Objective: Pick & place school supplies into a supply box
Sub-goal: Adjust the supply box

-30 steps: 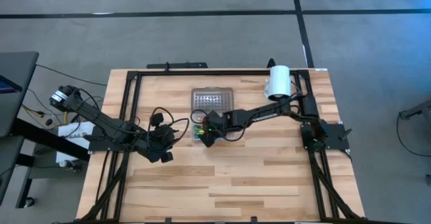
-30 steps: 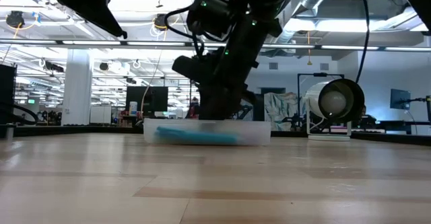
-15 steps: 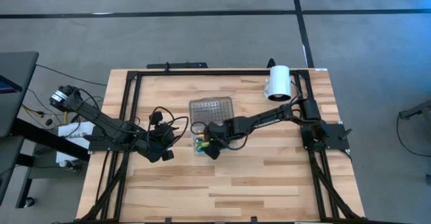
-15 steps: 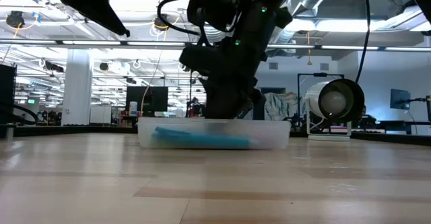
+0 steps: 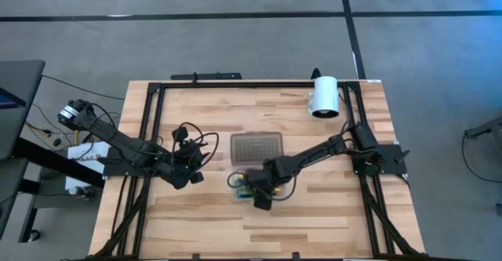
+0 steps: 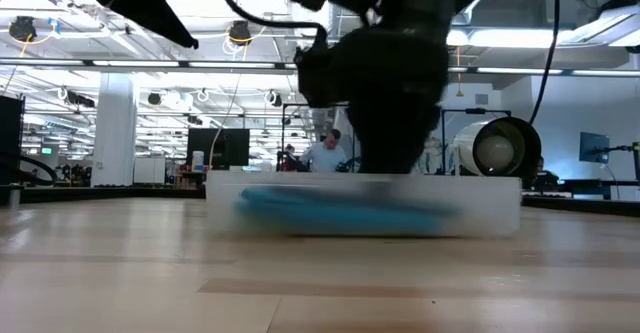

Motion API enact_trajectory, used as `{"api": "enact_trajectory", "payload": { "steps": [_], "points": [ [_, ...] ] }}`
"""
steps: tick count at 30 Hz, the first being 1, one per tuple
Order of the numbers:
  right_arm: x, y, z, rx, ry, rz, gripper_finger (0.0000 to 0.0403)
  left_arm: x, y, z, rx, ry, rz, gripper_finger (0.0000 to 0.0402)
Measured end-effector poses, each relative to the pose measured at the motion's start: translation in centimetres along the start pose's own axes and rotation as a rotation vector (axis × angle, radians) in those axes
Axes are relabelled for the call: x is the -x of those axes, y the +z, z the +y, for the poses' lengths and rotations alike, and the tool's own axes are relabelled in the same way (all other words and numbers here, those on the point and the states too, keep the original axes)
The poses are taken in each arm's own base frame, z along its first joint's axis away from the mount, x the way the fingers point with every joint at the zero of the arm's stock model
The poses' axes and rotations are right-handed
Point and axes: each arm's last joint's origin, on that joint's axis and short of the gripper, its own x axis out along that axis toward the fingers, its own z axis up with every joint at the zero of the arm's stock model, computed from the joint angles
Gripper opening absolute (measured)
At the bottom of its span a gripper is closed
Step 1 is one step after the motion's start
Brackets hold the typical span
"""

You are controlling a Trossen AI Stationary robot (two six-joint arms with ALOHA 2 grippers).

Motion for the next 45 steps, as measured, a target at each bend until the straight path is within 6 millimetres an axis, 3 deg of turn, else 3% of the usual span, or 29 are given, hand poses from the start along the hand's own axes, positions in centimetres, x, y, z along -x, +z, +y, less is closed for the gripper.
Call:
{"api": "enact_trajectory", "payload": {
  "steps": [11,18,21,29,38,45],
  "points": [
    [0.2,-3.4,4.2,0.226,-0.012,0.097,0.0062,-0.3,0.1,0.3,-0.008,0.022,0.004,0.0124],
    [0.7,-3.9,4.9,0.244,-0.066,0.057,0.0062,-0.3,0.1,0.3,-0.008,0.022,0.003,0.0124],
    [1.9,-3.4,4.7,0.206,-0.092,-0.008,0.0062,-0.3,0.1,0.3,-0.009,0.023,0.003,0.0124],
    [3.9,-2.2,3.1,-0.021,-0.108,-0.075,0.0062,-0.3,0.1,0.3,-0.018,0.025,0.002,0.0124],
    [4.0,-2.2,3.1,-0.532,-0.059,-0.070,0.0062,-0.4,0.2,0.5,-0.103,0.064,-0.009,0.0124],
    [3.5,-2.3,3.1,-0.745,-0.065,-0.062,0.0062,-1.2,0.5,1.4,-0.137,0.109,0.014,0.0124]
  ]
}}
